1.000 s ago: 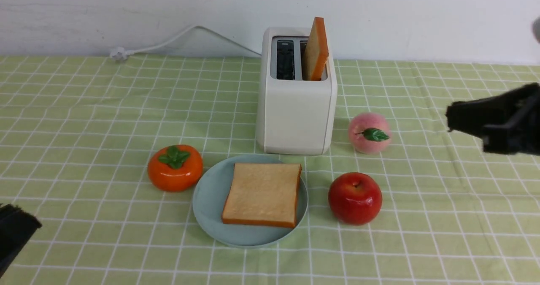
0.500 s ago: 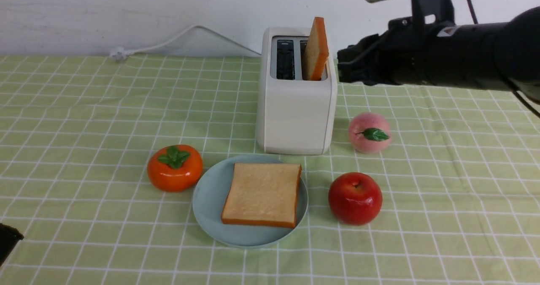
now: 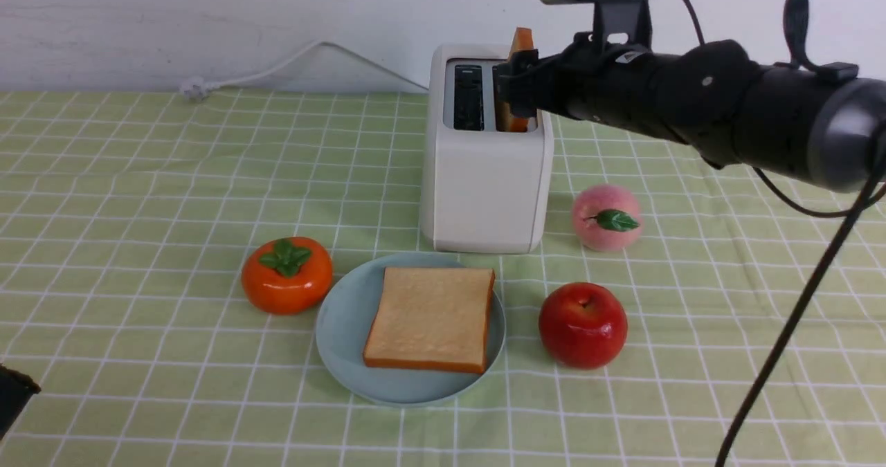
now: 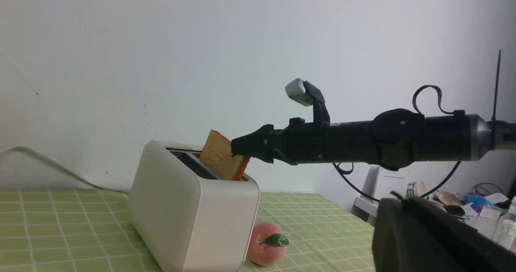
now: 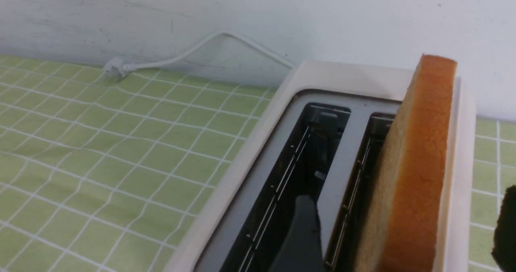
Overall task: Take toasted bread from bread machine on green coffee tablecloth place on plate.
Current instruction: 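Grasp the toast slice in the toaster and pull it up out of the slot with the right gripper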
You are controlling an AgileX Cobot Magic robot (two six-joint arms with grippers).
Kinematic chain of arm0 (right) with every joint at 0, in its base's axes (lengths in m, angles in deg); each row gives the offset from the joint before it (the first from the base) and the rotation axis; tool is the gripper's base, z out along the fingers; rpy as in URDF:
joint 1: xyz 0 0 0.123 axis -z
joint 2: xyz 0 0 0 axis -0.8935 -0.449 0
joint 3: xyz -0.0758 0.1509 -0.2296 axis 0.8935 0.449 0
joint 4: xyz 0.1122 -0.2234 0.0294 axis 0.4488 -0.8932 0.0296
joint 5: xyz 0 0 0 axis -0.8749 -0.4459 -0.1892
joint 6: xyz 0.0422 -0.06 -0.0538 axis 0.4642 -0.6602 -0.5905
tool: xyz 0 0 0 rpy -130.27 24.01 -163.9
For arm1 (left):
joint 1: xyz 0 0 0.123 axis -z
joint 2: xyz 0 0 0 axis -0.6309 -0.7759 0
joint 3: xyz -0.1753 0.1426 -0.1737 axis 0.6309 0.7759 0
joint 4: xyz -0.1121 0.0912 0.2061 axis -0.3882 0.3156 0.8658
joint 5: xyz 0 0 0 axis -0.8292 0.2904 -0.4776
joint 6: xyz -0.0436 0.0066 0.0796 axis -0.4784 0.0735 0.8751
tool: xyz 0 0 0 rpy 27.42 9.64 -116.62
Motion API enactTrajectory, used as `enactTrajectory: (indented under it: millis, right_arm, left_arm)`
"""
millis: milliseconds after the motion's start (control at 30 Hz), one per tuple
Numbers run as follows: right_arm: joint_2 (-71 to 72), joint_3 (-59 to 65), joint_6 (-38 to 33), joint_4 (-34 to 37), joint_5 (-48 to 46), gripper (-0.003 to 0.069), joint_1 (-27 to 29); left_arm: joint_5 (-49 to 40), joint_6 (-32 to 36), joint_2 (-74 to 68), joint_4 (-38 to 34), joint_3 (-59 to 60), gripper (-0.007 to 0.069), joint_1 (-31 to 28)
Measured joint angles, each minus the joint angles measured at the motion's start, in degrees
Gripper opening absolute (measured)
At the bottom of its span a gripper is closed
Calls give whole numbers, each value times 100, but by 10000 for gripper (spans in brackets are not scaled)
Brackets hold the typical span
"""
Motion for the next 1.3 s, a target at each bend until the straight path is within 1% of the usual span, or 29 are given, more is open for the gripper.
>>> enactTrajectory:
  millis: [67, 100, 133, 333, 400, 433, 800, 900, 1033, 1133, 1233, 1267, 1300]
  right_arm:
    - [-127, -35, 0, 4, 78, 517, 0]
    - [-137, -35, 0, 4, 85, 510, 0]
    - [-194, -40, 0, 4, 156, 453, 0]
    - [-230, -55, 0, 32, 226, 215, -10]
    - [-230, -57, 0, 46, 234, 148, -38]
    - [-230, -57, 0, 46, 244, 129, -43]
    - [-92, -51, 0, 46, 345, 123, -54]
    - [97, -51, 0, 46, 345, 123, -54]
    - [828, -57, 0, 46, 163, 123, -48]
    - [1301, -57, 0, 15, -541, 123, -48]
    - [1811, -62, -158, -194, -1820, 123, -48]
    - [1958, -47, -196, -321, -2444, 123, -48]
    - [2017, -3, -220, -371, -2751, 123, -48]
  left_arm:
    - [0, 0, 0, 0, 0, -13, 0]
    - [0, 0, 0, 0, 0, -13, 0]
    - [0, 0, 0, 0, 0, -13, 0]
    - [0, 0, 0, 0, 0, -13, 0]
    - [0, 0, 0, 0, 0, -13, 0]
    - [0, 0, 0, 0, 0, -13, 0]
    - [0, 0, 0, 0, 7, -13, 0]
    - [0, 0, 0, 0, 7, -13, 0]
    - [0, 0, 0, 0, 7, -11, 0]
    - [0, 0, 0, 0, 7, -9, 0]
    - [0, 0, 0, 0, 7, -9, 0]
    - [0, 0, 0, 0, 7, -9, 0]
    - [0, 0, 0, 0, 7, -8, 0]
